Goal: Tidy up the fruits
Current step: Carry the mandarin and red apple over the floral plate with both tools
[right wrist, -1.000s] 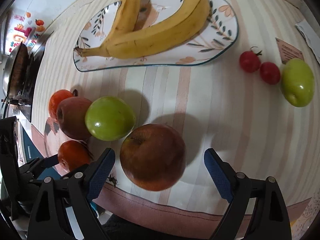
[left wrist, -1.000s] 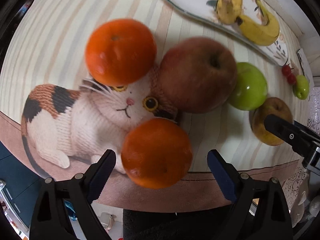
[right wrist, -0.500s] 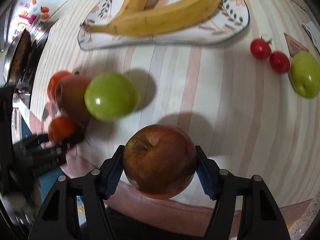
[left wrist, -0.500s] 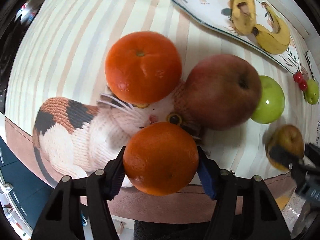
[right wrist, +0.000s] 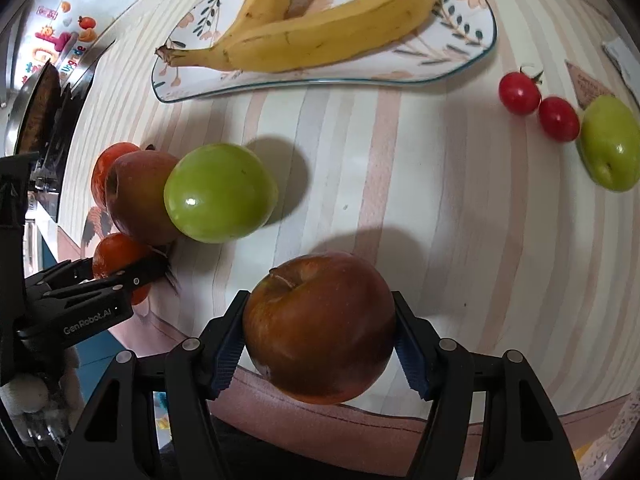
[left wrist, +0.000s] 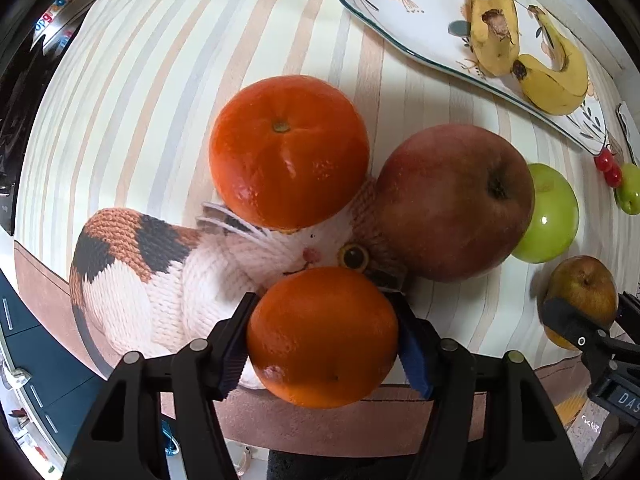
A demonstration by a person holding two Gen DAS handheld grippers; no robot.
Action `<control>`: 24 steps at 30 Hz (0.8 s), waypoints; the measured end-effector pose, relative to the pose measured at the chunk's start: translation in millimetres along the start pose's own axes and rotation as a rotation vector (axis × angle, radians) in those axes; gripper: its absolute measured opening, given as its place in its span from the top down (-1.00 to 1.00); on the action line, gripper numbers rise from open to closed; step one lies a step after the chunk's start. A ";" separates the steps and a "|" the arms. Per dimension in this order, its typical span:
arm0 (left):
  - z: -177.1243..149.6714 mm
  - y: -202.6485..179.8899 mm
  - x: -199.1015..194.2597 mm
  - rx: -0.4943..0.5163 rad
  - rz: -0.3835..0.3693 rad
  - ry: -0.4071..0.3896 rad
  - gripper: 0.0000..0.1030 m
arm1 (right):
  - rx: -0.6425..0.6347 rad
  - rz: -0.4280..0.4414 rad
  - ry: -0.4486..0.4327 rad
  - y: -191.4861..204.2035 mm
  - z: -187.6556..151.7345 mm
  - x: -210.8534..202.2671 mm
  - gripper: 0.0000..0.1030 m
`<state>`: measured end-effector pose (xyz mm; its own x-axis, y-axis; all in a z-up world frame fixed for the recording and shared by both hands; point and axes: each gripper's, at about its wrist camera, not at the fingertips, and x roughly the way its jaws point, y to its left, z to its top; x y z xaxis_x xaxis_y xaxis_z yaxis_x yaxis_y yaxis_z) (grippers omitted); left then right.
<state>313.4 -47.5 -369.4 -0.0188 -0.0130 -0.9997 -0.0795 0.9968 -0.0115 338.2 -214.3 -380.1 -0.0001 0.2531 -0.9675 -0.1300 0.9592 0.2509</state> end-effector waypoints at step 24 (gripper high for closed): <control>67.7 -12.2 -143.4 0.069 -0.233 -0.243 -0.19 | 0.061 0.088 -0.284 -16.1 83.0 -107.3 -0.33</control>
<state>384.6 -52.4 -227.2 0.2304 -0.2298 -0.9456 0.0144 0.9724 -0.2329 422.6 -246.5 -277.7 0.2693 0.3522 -0.8963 -0.0824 0.9357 0.3429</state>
